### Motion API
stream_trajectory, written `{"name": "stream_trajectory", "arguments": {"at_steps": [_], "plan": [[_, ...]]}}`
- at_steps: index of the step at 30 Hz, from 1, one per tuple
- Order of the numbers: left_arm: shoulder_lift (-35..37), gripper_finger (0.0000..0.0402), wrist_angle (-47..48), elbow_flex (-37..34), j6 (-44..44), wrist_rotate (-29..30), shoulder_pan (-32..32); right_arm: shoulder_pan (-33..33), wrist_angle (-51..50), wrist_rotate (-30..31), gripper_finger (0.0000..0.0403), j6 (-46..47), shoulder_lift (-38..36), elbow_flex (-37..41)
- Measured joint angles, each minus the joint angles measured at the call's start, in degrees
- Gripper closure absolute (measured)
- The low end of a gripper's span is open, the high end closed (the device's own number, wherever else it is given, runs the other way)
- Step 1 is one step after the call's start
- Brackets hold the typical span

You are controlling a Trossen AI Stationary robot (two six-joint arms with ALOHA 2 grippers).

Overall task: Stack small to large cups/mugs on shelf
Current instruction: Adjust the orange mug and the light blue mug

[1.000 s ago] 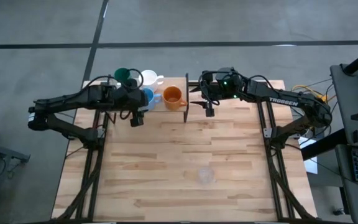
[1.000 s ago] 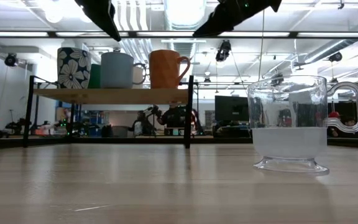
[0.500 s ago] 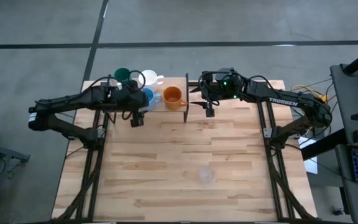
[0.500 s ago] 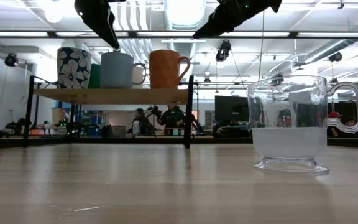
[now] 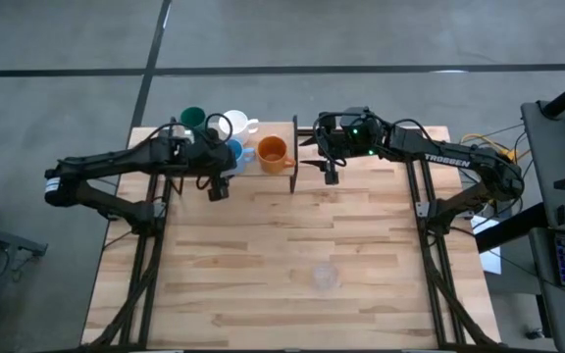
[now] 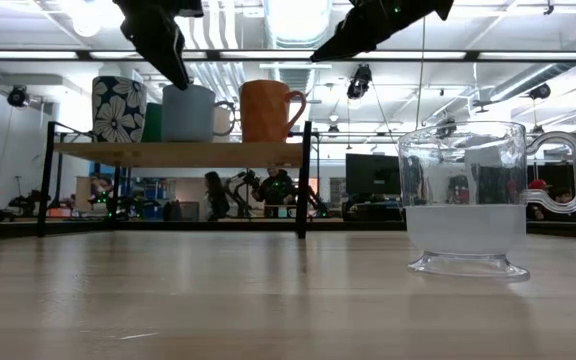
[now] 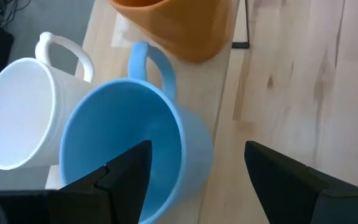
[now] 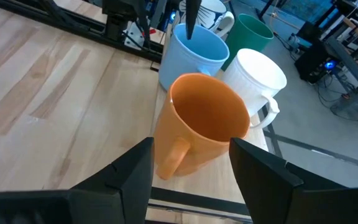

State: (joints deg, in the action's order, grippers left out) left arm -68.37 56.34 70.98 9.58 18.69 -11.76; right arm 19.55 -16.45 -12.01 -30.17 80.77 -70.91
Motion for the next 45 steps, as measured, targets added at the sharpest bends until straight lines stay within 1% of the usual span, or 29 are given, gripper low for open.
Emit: {"name": "stream_trajectory", "arguments": {"at_steps": [5, 8, 17, 26, 38, 45], "plan": [[0.0, 0.0159, -0.7, -0.3, 0.1, 0.0, -0.3, 0.0, 0.0, 0.0, 0.0199, 0.2, 0.0, 0.0], [0.0, 0.0172, -0.5, -0.5, 0.1, 0.0, -0.3, 0.0, 0.0, 0.0, 0.0199, 0.2, 0.0, 0.0], [0.0, 0.0242, -0.4, -0.9, -0.2, 0.0, -0.3, 0.0, -0.2, 0.0, 0.0199, 0.2, 0.0, 0.0], [0.0, 0.0294, -0.5, -1.0, -0.2, 0.0, -0.3, 0.0, -0.7, 0.0, 0.0199, 0.2, 0.0, 0.0], [0.0, 0.0393, -0.4, -0.4, 1.2, -0.2, -0.3, 0.0, -0.9, 0.0, 0.0199, 0.8, 0.0, 0.0], [0.3, 0.0400, -0.2, 3.9, 3.7, -0.3, 2.2, -0.1, -0.4, 0.0, 0.0199, 5.2, 0.1, -1.0]]}}
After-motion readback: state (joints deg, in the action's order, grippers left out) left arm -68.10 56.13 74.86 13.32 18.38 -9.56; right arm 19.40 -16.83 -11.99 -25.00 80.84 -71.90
